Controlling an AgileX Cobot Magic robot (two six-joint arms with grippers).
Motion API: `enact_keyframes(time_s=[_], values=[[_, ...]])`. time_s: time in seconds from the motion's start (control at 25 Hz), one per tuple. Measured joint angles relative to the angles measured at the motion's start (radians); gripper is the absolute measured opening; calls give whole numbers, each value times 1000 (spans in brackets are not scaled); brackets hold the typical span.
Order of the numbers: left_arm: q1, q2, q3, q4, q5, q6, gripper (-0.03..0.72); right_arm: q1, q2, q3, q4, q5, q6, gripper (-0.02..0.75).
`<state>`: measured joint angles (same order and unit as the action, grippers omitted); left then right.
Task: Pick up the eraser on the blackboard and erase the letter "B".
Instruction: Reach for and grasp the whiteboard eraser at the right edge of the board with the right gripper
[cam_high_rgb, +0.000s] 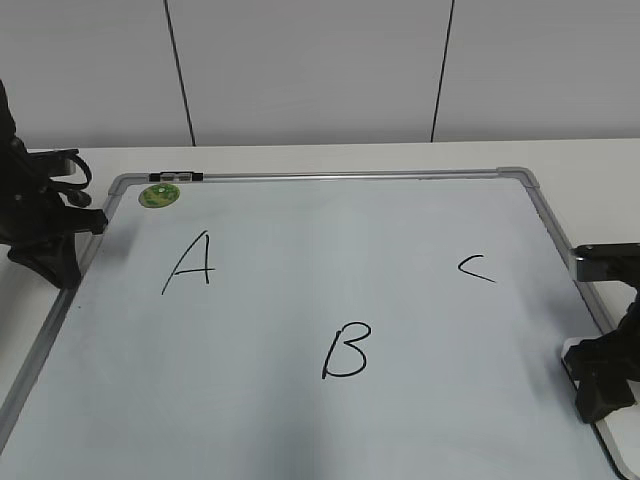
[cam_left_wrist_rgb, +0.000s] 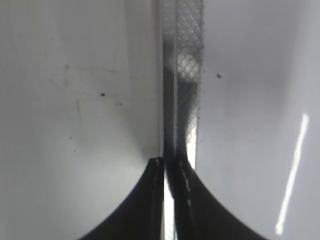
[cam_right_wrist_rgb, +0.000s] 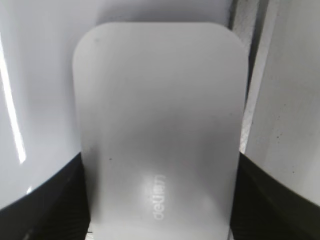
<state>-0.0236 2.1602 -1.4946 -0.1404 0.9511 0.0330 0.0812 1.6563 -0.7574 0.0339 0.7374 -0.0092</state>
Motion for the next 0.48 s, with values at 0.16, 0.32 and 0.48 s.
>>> enact_keyframes(time_s=[0.16,0.32,0.48], values=[[0,0,0,0,-2,0,20,0,0,0,-1,0,0,523],[0,0,0,-8,-4,0,20,0,2,-17,8,25,0,523],[0,0,0,-25,-11,0,20,2,6,-84,8,136,0,522]])
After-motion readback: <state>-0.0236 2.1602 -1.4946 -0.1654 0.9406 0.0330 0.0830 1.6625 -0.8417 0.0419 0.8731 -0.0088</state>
